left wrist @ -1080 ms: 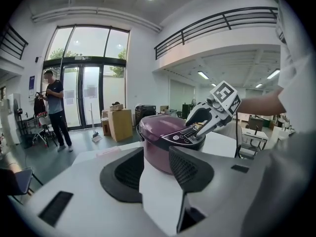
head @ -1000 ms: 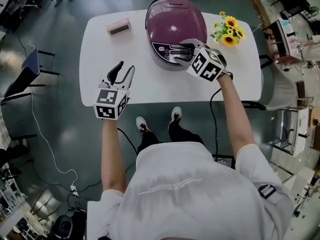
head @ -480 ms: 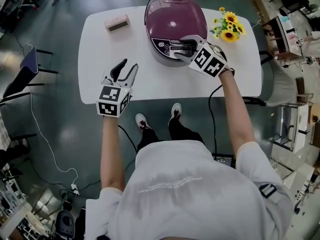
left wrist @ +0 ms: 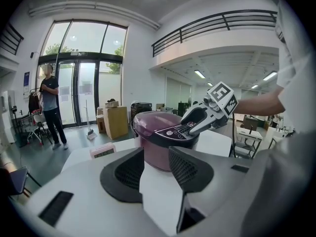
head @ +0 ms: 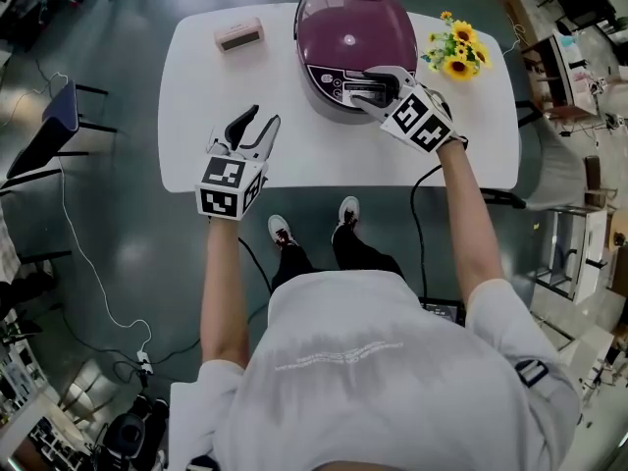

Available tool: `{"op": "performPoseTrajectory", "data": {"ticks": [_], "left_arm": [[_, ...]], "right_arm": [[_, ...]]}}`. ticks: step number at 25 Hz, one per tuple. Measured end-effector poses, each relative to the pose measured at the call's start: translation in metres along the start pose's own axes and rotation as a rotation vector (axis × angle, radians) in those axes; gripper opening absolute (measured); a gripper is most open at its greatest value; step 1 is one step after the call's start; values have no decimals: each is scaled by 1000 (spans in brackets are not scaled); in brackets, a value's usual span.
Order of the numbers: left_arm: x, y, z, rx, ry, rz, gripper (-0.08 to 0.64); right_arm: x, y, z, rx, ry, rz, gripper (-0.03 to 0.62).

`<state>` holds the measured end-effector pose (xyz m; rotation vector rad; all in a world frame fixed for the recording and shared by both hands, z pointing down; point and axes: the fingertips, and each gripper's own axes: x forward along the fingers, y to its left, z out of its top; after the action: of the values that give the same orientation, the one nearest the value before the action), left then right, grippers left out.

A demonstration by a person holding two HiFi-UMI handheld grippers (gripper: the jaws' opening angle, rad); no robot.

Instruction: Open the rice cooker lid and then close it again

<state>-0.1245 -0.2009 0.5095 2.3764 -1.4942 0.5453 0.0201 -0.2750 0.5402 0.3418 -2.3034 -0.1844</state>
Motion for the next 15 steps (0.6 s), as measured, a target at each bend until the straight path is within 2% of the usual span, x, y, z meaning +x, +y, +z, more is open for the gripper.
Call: {"op": "performPoseTrajectory", "data": {"ticks": [15], "left_arm": [[-3,4,-6,-15,9,7,170]], "right_arm": [[-1,1,1,3,-9,-19,196]]}}
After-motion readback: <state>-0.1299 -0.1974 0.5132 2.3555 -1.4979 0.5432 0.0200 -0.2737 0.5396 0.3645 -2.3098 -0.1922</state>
